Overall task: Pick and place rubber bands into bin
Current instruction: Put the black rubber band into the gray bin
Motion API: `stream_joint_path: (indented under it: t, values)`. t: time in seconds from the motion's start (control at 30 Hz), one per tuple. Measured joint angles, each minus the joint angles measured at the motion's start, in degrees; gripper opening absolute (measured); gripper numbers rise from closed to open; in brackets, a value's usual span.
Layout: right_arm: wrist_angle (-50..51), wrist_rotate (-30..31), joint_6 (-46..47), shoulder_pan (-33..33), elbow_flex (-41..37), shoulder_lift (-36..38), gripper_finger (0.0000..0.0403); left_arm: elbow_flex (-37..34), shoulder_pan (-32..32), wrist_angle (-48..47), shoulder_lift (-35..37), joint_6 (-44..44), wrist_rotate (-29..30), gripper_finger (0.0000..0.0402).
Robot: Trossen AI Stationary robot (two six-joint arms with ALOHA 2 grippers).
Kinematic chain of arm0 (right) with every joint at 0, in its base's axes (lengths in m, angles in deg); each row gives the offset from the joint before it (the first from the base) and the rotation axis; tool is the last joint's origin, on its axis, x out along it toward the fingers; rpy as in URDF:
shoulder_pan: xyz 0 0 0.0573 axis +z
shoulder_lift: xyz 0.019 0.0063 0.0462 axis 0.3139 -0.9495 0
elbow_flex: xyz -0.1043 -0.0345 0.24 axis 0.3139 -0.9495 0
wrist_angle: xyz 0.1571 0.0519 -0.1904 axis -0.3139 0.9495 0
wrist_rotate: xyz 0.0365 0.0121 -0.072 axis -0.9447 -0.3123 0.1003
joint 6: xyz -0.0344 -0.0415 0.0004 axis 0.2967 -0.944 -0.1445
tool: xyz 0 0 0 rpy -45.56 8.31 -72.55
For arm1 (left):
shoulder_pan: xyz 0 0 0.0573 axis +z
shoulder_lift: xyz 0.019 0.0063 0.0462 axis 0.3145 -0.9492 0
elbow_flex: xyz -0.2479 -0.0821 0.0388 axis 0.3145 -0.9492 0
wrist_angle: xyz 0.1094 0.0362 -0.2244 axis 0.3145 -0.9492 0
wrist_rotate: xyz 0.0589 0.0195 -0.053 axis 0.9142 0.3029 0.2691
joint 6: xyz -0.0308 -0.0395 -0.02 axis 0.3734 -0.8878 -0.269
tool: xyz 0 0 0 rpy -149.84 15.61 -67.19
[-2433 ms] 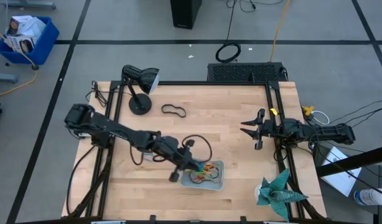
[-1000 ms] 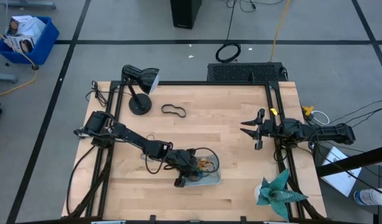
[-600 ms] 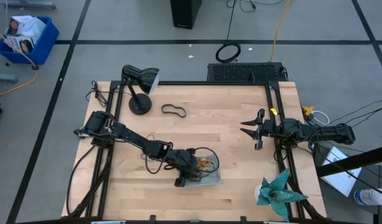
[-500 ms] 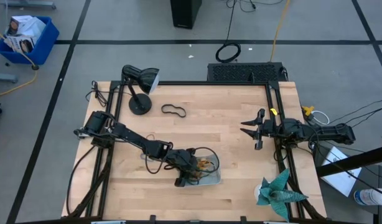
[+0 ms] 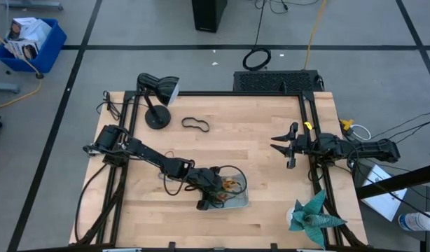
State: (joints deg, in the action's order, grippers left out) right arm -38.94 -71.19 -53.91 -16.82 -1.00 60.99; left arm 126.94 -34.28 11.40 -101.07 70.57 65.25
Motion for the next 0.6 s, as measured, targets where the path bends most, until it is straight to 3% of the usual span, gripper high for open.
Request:
stream_joint_path:
  t: [0.33, 0.6]
  values:
    - [0.0, 0.0, 0.0, 0.0, -0.02, 0.0, 0.0117, 0.0, 0.0, 0.03, 0.84, 0.59, 0.01, 0.023]
    - [0.0, 0.0, -0.02, 0.0, 0.0, -0.02, 0.0116, 0.02, 0.17, -0.74, 8.36, -0.87, -0.43, 0.023]
